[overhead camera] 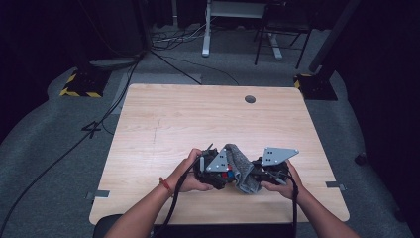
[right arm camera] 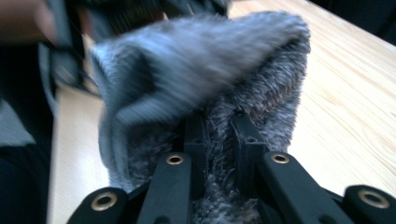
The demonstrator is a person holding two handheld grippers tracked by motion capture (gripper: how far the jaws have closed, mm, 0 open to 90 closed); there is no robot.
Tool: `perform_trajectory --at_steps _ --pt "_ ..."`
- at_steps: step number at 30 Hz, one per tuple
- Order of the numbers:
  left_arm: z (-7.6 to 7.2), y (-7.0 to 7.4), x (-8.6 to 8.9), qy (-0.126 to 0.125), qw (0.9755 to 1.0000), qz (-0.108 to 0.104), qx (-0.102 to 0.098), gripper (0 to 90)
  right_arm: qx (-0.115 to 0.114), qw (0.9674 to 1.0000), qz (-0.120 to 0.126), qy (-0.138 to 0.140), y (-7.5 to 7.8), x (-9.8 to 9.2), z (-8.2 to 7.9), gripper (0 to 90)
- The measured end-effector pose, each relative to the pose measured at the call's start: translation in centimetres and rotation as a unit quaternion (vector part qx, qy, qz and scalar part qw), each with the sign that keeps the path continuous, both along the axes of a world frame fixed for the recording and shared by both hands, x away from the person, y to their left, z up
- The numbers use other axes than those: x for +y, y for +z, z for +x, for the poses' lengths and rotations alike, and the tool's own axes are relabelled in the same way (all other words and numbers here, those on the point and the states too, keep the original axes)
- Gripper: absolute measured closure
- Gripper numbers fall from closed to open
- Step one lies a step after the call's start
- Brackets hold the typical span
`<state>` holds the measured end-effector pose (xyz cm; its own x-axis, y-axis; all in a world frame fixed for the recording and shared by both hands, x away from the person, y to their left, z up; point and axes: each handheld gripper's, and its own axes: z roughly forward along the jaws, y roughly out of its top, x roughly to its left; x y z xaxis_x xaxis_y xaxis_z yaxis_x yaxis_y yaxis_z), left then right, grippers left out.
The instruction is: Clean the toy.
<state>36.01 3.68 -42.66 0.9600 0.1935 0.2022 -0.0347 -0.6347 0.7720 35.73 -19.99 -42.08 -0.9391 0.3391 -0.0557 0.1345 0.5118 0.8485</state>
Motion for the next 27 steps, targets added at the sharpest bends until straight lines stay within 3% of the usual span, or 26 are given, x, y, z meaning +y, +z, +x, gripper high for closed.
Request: perform_trajectory --at_steps 2,6,9,13,18,21,25,27 --pt "0.1 0.3 0.3 0.001 0.9998 -0.017 0.007 33.5 0.002 0.9997 -0.022 -0.008 -0.6 -0.1 0.4 79.2" --pt "0.3 0.7 0.8 0.004 0.9994 -0.032 0.011 33.6 0.030 0.9985 -0.044 -0.012 -1.7 -0.3 1.2 79.2" --pt "0.1 0.7 0.8 0.003 0.9996 -0.027 0.004 33.6 0.032 0.9970 -0.070 -0.009 -2.0 -0.1 1.2 79.1" --pt "0.2 0.5 0.6 0.003 0.9998 -0.020 0.001 33.5 0.026 0.9985 -0.046 -0.008 -1.1 -0.3 0.9 79.1" --pt "0.1 -0.3 -0.2 -0.001 1.0000 -0.002 0.004 33.5 0.015 0.9998 0.005 0.007 0.5 -0.4 -0.1 79.0" --pt "-0.1 -0.3 -0.4 -0.002 1.0000 0.000 0.004 33.5 0.004 1.0000 0.003 0.006 0.8 -0.2 -0.5 79.0" --pt "0.0 0.1 -0.1 -0.009 0.9997 -0.018 0.010 33.5 0.011 0.9999 -0.001 -0.007 0.4 -0.3 0.1 79.0" --pt "0.0 0.2 -0.1 -0.008 0.9997 -0.022 0.009 33.6 0.017 0.9997 -0.015 -0.011 -0.1 -0.3 0.5 78.9"
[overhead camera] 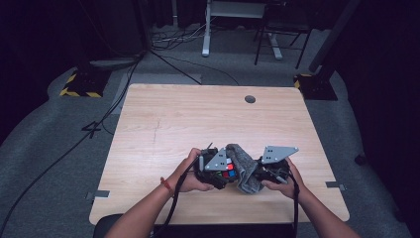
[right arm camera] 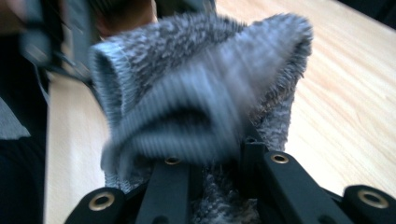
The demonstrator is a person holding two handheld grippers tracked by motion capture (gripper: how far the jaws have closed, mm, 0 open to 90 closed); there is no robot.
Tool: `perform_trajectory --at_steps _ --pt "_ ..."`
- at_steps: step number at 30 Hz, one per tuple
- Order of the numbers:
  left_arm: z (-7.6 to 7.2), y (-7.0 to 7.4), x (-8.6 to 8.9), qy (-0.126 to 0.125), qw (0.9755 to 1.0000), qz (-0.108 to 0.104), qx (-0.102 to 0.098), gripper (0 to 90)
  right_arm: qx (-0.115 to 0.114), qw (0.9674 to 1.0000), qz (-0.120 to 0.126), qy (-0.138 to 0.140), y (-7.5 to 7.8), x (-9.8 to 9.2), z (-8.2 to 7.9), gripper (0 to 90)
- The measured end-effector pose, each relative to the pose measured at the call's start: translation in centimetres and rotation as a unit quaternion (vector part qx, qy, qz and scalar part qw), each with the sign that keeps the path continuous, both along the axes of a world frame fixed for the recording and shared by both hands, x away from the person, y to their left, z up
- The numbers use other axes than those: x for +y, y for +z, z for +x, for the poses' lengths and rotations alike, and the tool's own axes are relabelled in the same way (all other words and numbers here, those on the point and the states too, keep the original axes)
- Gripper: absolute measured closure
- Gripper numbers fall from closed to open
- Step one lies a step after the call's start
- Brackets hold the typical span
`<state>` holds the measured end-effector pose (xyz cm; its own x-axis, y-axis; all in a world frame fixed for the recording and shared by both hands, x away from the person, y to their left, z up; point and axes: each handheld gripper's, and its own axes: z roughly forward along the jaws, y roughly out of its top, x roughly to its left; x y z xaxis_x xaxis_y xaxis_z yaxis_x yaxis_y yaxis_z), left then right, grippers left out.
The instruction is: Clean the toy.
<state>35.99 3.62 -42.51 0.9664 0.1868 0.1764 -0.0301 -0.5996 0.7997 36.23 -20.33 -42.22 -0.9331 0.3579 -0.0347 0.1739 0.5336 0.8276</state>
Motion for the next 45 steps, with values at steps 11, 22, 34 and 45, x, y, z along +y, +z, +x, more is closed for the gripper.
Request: perform_trajectory --at_steps 11,22,34,45 --pt "-0.6 1.4 0.2 -0.013 0.9984 -0.055 -0.010 33.6 0.053 0.9977 -0.042 0.008 -2.4 0.2 1.2 79.0" --pt "0.2 0.9 0.6 -0.019 0.9982 -0.055 0.015 33.0 0.076 0.9967 0.019 0.021 -1.6 -0.5 1.0 79.4" --pt "0.2 0.8 0.5 -0.007 0.9997 -0.023 0.010 32.6 0.074 0.9960 0.048 0.015 -0.9 -1.3 1.0 79.5" --pt "0.3 -0.2 -0.2 0.003 0.9991 0.042 0.006 33.2 0.049 0.9962 0.071 0.011 0.0 -1.5 0.4 79.7"
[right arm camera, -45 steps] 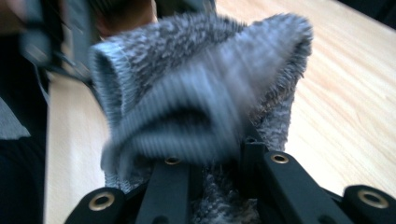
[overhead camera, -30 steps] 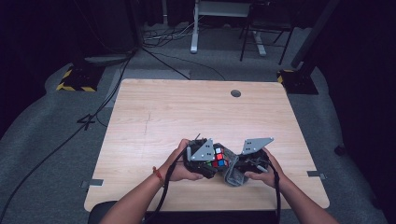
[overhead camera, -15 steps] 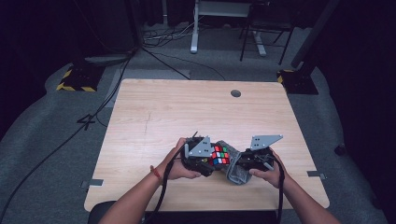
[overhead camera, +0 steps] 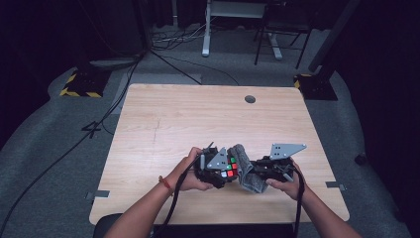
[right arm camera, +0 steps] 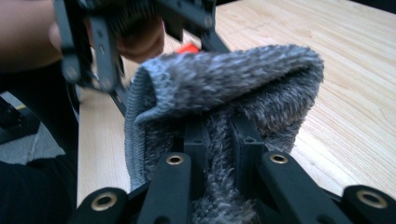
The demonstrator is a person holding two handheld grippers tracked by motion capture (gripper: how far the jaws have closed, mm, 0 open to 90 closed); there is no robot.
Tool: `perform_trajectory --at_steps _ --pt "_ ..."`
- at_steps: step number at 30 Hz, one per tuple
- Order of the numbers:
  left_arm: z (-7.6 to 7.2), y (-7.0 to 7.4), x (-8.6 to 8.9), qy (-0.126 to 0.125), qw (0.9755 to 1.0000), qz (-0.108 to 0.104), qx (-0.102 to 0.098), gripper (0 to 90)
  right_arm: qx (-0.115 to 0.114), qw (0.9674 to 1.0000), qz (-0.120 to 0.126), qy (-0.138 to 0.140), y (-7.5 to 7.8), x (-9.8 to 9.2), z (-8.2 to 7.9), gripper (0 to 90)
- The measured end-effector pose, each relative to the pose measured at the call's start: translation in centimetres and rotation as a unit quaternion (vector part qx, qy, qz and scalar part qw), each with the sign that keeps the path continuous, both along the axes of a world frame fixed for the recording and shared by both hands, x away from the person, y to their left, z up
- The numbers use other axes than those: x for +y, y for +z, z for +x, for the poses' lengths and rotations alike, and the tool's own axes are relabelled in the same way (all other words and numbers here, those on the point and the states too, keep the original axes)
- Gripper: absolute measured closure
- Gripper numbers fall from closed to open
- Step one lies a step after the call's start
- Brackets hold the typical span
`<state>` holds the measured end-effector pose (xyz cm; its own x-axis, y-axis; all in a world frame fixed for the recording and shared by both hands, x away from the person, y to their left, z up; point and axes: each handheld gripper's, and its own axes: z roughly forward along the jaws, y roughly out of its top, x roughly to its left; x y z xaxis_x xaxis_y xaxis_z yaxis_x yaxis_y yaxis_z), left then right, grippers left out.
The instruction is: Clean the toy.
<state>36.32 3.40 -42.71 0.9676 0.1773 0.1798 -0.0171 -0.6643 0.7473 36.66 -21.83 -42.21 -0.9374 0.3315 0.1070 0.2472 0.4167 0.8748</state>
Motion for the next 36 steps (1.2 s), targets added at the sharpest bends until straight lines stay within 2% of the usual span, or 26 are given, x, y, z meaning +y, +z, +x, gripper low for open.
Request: perform_trajectory --at_steps 2,3,6,8,10,11,14,17,19,21,23,27,30,32,34,36 --pt "0.0 -0.2 -0.2 -0.004 0.9999 0.012 -0.002 33.3 -0.005 1.0000 -0.005 -0.002 0.1 0.0 -0.1 79.7" --pt "-0.1 -0.3 -0.3 -0.004 0.9999 0.012 -0.003 33.4 -0.007 1.0000 -0.001 -0.001 0.1 0.0 -0.1 79.7" --pt "0.0 0.0 0.1 -0.005 0.9999 -0.011 -0.002 33.6 -0.019 0.9998 -0.002 -0.003 0.5 0.0 -0.3 79.7" --pt "0.1 0.3 0.3 0.001 0.9997 -0.023 -0.001 33.6 -0.019 0.9997 -0.013 -0.008 0.1 0.2 -0.3 79.6" --pt "0.1 0.5 0.5 0.003 0.9994 -0.033 0.000 33.7 -0.010 0.9996 -0.024 -0.013 -0.5 0.4 -0.2 79.6" --pt "0.1 0.6 0.6 0.001 0.9995 -0.032 -0.002 33.7 -0.007 0.9993 -0.035 -0.011 -0.8 0.5 -0.1 79.5" --pt "0.1 0.8 0.8 0.002 0.9992 -0.041 -0.002 33.7 0.018 0.9989 -0.042 -0.008 -1.7 0.7 0.5 79.3" --pt "0.1 1.1 1.0 0.004 0.9988 -0.048 -0.004 33.7 0.025 0.9984 -0.051 -0.008 -2.3 0.9 0.8 79.4" --pt "0.3 1.1 1.3 0.006 0.9988 -0.049 -0.006 33.7 0.010 0.9982 -0.059 -0.006 -2.3 1.1 0.5 79.4" --pt "0.6 1.0 1.4 0.015 0.9993 -0.032 -0.012 33.7 -0.011 0.9979 -0.063 -0.009 -2.0 1.2 0.1 79.4" --pt "1.0 0.4 1.6 0.020 0.9993 -0.033 0.003 33.7 -0.025 0.9984 -0.051 -0.002 -1.4 1.1 -0.3 79.4" --pt "1.1 -0.1 1.4 0.015 0.9993 -0.031 0.018 33.7 -0.049 0.9981 -0.037 0.000 -0.5 1.1 -1.0 79.4" --pt "0.9 -0.4 0.8 0.005 0.9995 -0.021 0.022 33.7 -0.066 0.9977 -0.009 -0.007 0.2 0.5 -1.1 79.4" --pt "0.4 -0.3 0.4 -0.005 0.9995 -0.023 0.020 33.7 -0.077 0.9969 -0.010 -0.016 0.5 0.5 -1.1 79.4" --pt "0.0 0.0 0.2 -0.016 0.9994 -0.026 0.018 33.7 -0.076 0.9967 -0.016 -0.023 0.4 0.6 -0.8 79.3" --pt "-0.2 0.2 0.3 -0.016 0.9992 -0.033 0.013 33.7 -0.069 0.9970 -0.025 -0.026 0.0 0.6 -0.5 79.3"
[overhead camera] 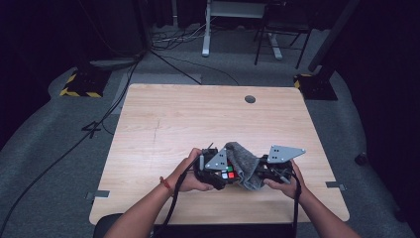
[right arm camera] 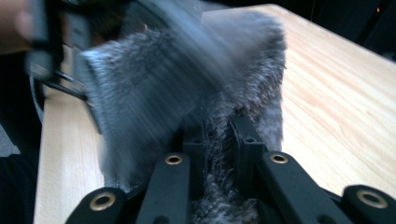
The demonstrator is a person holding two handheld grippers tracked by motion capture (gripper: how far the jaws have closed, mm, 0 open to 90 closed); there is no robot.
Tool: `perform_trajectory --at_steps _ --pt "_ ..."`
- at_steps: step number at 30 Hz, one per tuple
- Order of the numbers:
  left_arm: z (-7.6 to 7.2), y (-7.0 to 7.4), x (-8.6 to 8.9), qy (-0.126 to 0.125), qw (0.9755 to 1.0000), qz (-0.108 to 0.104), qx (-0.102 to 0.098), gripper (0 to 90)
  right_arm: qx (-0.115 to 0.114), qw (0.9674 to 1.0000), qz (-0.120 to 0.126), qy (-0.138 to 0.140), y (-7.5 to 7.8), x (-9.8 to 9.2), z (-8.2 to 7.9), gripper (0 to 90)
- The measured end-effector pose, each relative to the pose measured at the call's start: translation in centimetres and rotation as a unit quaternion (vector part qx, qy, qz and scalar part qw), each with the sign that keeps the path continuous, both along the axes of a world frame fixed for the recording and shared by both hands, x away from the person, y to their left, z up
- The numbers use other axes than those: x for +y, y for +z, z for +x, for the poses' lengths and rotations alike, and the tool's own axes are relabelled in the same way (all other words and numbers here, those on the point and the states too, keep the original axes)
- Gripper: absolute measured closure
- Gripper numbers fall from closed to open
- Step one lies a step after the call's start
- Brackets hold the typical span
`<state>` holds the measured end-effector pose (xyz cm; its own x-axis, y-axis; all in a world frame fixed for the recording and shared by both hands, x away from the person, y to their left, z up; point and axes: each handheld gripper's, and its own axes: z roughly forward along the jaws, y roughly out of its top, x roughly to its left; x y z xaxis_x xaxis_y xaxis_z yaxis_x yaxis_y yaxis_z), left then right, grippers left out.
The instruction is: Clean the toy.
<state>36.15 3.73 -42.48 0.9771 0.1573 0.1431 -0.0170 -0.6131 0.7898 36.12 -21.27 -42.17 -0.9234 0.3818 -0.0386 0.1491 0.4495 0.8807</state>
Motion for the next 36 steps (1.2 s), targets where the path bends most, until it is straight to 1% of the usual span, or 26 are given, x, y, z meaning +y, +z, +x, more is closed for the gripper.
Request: perform_trajectory --at_steps 1,2,3,4,7,8,10,11,12,13,15,19,20,22,24,26,27,30,32,33,34,35,36 --pt "0.0 0.2 0.2 -0.002 0.9999 -0.012 0.004 33.7 0.007 1.0000 -0.004 -0.002 -0.2 -0.1 0.2 79.3" --pt "0.0 0.3 0.3 -0.005 0.9998 -0.020 0.006 33.7 0.014 0.9998 -0.014 -0.006 -0.4 -0.1 0.5 79.3" --pt "-0.1 0.7 0.4 -0.006 0.9995 -0.031 0.007 33.7 0.018 0.9997 -0.018 -0.006 -0.6 -0.1 0.6 79.3" --pt "-0.1 0.9 0.5 -0.008 0.9994 -0.033 0.005 33.7 0.027 0.9993 -0.026 -0.002 -1.0 0.0 0.7 79.3" --pt "-0.1 1.2 0.7 -0.004 0.9995 -0.032 -0.006 33.7 0.026 0.9987 -0.043 0.006 -1.5 0.4 0.8 79.2" --pt "0.0 1.3 0.9 0.001 0.9994 -0.035 -0.003 33.7 0.027 0.9986 -0.045 0.008 -1.7 0.4 0.8 79.2" --pt "0.3 1.4 1.3 0.011 0.9990 -0.044 -0.004 33.7 0.037 0.9983 -0.043 0.016 -2.0 0.5 0.8 79.2" --pt "0.4 1.5 1.5 0.015 0.9988 -0.047 -0.004 33.7 0.039 0.9979 -0.049 0.021 -2.1 0.6 0.8 79.2" --pt "0.6 1.6 1.7 0.015 0.9987 -0.048 -0.005 33.7 0.038 0.9976 -0.052 0.024 -2.2 0.7 0.7 79.2" --pt "0.7 1.7 1.8 0.022 0.9985 -0.049 -0.007 33.7 0.039 0.9975 -0.052 0.029 -2.2 0.8 0.6 79.2" --pt "0.8 1.6 2.0 0.027 0.9986 -0.044 -0.009 33.7 0.035 0.9976 -0.051 0.032 -2.0 1.0 0.4 79.2" --pt "1.2 1.2 2.1 0.037 0.9988 -0.031 -0.007 33.7 0.029 0.9981 -0.037 0.041 -1.4 0.8 -0.1 79.2" --pt "1.3 1.1 2.0 0.037 0.9988 -0.030 -0.004 33.7 0.027 0.9982 -0.031 0.043 -1.1 0.7 -0.3 79.2" --pt "1.3 0.8 1.8 0.037 0.9991 -0.021 -0.002 33.7 0.017 0.9987 -0.024 0.042 -0.7 0.7 -0.5 79.1" --pt "1.4 0.6 1.6 0.031 0.9993 -0.020 0.007 33.7 0.011 0.9991 -0.018 0.036 -0.3 0.6 -0.6 79.2" --pt "1.2 0.4 1.3 0.016 0.9996 -0.017 0.014 33.7 0.004 0.9996 -0.010 0.027 -0.2 0.5 -0.6 79.3" --pt "1.1 0.4 1.2 0.013 0.9997 -0.014 0.016 33.7 -0.001 0.9998 -0.006 0.021 0.0 0.4 -0.6 79.3" --pt "0.6 0.4 0.6 -0.001 0.9998 -0.008 0.015 33.7 -0.009 0.9999 -0.001 0.011 0.2 0.1 -0.5 79.3" --pt "0.1 0.4 0.3 -0.011 0.9999 -0.005 0.011 33.7 -0.005 1.0000 0.002 0.003 0.3 -0.1 -0.3 79.3" --pt "-0.2 0.6 0.1 -0.017 0.9999 -0.004 0.003 33.7 -0.005 1.0000 -0.002 0.000 0.2 -0.1 -0.2 79.3" --pt "-0.4 0.8 0.1 -0.020 0.9997 -0.011 0.004 33.7 -0.004 1.0000 -0.008 -0.004 0.1 -0.1 -0.1 79.3" --pt "-0.6 1.1 0.1 -0.023 0.9996 -0.018 0.005 33.7 0.004 0.9999 -0.011 -0.002 -0.1 -0.1 0.0 79.3" --pt "-0.6 1.2 0.1 -0.023 0.9996 -0.019 0.002 33.7 0.007 0.9997 -0.023 -0.001 -0.5 0.1 0.1 79.2"
